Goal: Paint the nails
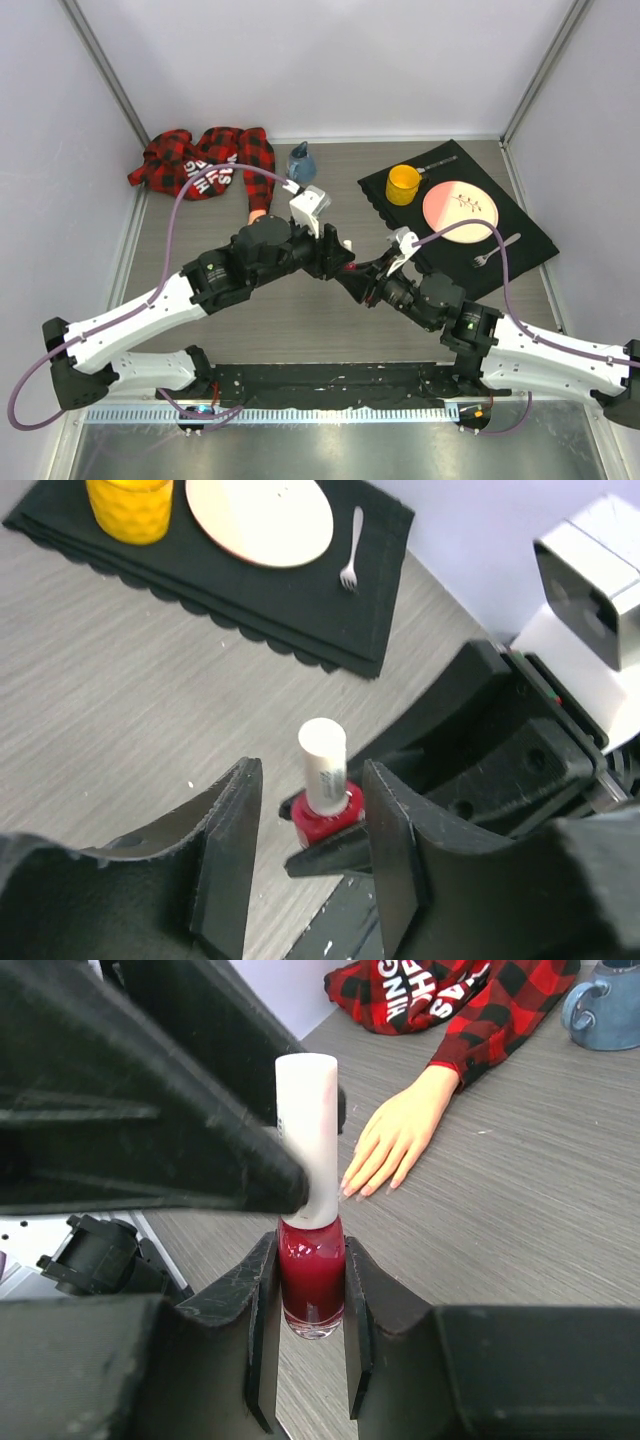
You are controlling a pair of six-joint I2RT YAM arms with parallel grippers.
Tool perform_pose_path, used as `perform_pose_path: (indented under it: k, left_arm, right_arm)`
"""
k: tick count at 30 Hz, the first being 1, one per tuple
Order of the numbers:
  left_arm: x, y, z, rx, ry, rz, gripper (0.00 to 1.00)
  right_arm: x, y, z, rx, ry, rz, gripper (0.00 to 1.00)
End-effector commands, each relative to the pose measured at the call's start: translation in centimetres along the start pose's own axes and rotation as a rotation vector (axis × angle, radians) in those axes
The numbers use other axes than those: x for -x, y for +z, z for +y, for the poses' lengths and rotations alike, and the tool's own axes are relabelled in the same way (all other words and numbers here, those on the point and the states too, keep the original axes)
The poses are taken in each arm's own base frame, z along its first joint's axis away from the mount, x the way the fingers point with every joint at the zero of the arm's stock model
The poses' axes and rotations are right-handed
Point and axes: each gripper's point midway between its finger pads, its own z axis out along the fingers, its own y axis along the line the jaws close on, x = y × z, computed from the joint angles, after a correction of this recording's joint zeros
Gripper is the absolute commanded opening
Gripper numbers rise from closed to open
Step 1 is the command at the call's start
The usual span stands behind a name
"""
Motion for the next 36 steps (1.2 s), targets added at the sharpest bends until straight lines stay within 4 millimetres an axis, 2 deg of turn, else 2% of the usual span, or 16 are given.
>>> perform_pose_path:
  k: [1,5,9,11,12,14,15,16,17,19,20,24,29,34,35,36]
  left_arm:
    - [4.4,0.0,-1.3,-0.024,0.001,-0.145,0.44]
    - [4.4,0.6,-1.5,-0.034,-0.016,-0.146,0.42]
    - [4.2,1.3,-2.7,-0.089,-0.035,-0.134,0.41]
    - [4.2,1.3,-3.6,-0.141,-0.039,-0.128,0.37]
    - [4.2,1.2,-3.9,-0.154,-0.036,-0.128,0.33]
    - [3.6,0.7,-5.8,-0.266,-0.012,-0.090,0.08]
    - [3.4,0.4,-6.3,-0.304,0.012,-0.084,0.01]
    - [2.4,-0.7,-8.4,-0.446,0.040,-0.037,0.00]
    - [1.9,-1.5,-9.4,-0.536,0.063,-0.011,0.00]
    - [1.0,-3.7,-11.8,-0.731,0.082,0.047,0.00]
    - [0.1,-5.8,-13.4,-0.886,0.100,0.111,0.00]
    - [-0.6,-8.8,-15.1,-1.083,0.100,0.157,0.00]
    - [0.7,-9.5,-15.6,-1.097,0.104,0.092,0.00]
    - [3.5,-10.4,-15.3,-0.997,0.124,-0.038,0.00]
    - [2.9,-9.4,-14.1,-0.900,0.119,-0.006,0.04]
    - [3.1,-9.0,-13.4,-0.838,0.118,-0.005,0.32]
  right_arm:
    - [3.0,-0.6,0.6,0.011,0.038,-0.091,0.01]
    - [3.4,-1.1,0.8,0.026,0.040,-0.107,0.01]
    - [3.6,-1.3,1.0,0.039,0.033,-0.108,0.01]
    - [3.6,-1.4,1.1,0.047,0.031,-0.107,0.01]
    - [3.7,-1.4,1.2,0.054,0.032,-0.108,0.01]
    - [3.9,-1.9,2.3,0.115,0.022,-0.107,0.01]
    - [4.0,-2.2,3.0,0.160,0.007,-0.101,0.01]
    - [3.9,-2.7,4.3,0.237,-0.013,-0.093,0.01]
    - [3.2,-4.1,7.2,0.422,-0.055,-0.052,0.01]
    - [3.6,-6.4,10.2,0.616,-0.065,-0.048,0.01]
    - [3.4,-8.4,12.3,0.769,-0.072,-0.022,0.01]
    - [5.2,-11.2,15.0,0.951,0.012,-0.034,0.01]
    - [5.9,-11.0,14.3,0.885,0.024,-0.065,0.01]
    - [6.3,-9.3,11.3,0.678,0.018,-0.098,0.01]
    - [6.7,-9.2,10.7,0.640,0.017,-0.110,0.01]
    - [6.5,-8.9,10.2,0.598,0.016,-0.092,0.01]
